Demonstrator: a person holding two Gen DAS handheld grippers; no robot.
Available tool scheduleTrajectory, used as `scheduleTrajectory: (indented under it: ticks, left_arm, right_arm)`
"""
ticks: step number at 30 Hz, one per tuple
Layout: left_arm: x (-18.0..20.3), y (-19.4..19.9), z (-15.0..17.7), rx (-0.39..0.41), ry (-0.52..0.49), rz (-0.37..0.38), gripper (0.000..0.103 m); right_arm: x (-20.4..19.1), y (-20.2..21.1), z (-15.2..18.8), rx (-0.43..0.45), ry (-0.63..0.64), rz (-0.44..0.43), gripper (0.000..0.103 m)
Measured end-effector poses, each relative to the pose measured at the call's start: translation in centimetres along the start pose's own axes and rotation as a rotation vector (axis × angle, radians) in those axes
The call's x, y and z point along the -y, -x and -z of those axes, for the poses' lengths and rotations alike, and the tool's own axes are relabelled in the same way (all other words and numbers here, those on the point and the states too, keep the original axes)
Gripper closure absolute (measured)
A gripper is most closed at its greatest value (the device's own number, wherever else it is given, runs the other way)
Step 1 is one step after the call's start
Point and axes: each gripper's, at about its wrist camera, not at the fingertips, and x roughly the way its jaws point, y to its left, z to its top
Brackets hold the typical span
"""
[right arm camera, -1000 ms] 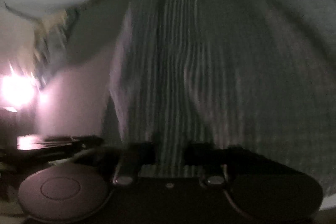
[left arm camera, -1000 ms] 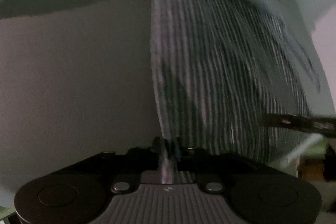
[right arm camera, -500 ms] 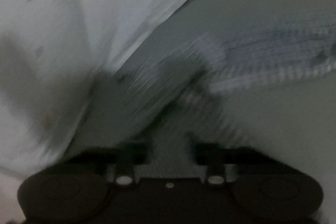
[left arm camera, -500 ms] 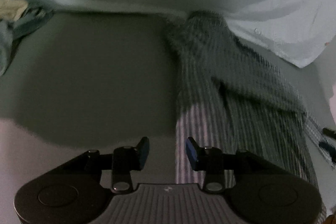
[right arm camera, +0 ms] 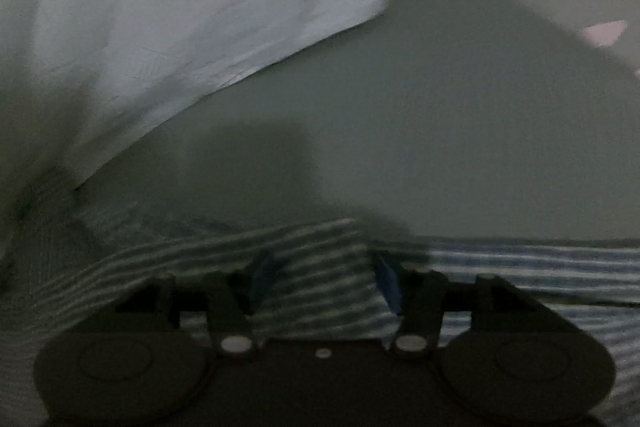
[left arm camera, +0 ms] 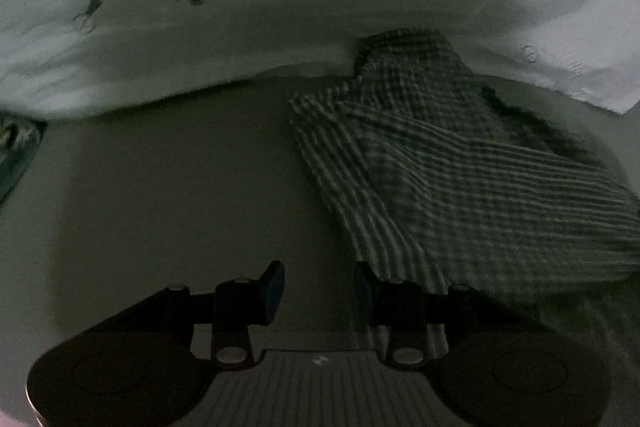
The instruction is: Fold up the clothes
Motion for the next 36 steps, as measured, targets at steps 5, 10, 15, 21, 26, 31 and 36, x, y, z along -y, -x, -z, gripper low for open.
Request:
scheduleTrajectory:
  ticks: [5,10,15,21,26,31,36]
  left_arm:
    - [0.6,-2.1,-2.1,-0.002,-0.004,-0.023,0.063]
    - [2.0,-2.7,-3.9,0.068,-0.049,-0.03,0.062]
    - [3.6,-5.3,-5.5,0.086,-0.072,-0.034,0.062]
    - [3.5,-8.4,-8.0,0.095,-0.033,-0.101,0.062]
    - [2.3,-10.4,-8.7,0.075,-0.039,-0.172,0.057]
    - [0.2,-8.0,-8.3,0.101,0.021,-0.167,0.058]
    - [-1.2,-2.7,-4.5,0.113,0.121,-0.118,0.058]
  right_arm:
    - [-2.3,3.0,-1.9,0.145,0.081,-0.007,0.095]
    - [-0.8,8.0,-4.5,0.317,0.011,0.064,0.093]
    - [0.1,4.1,-3.1,0.142,0.075,0.189,0.091]
    - [1.6,3.9,-1.9,0.105,0.017,0.218,0.09]
    - [2.3,2.3,-1.6,0.067,0.007,0.247,0.089]
    - [-0.7,3.6,-2.0,0.122,0.097,0.289,0.09]
    - [-6.9,8.0,-2.4,0.257,0.237,0.172,0.09]
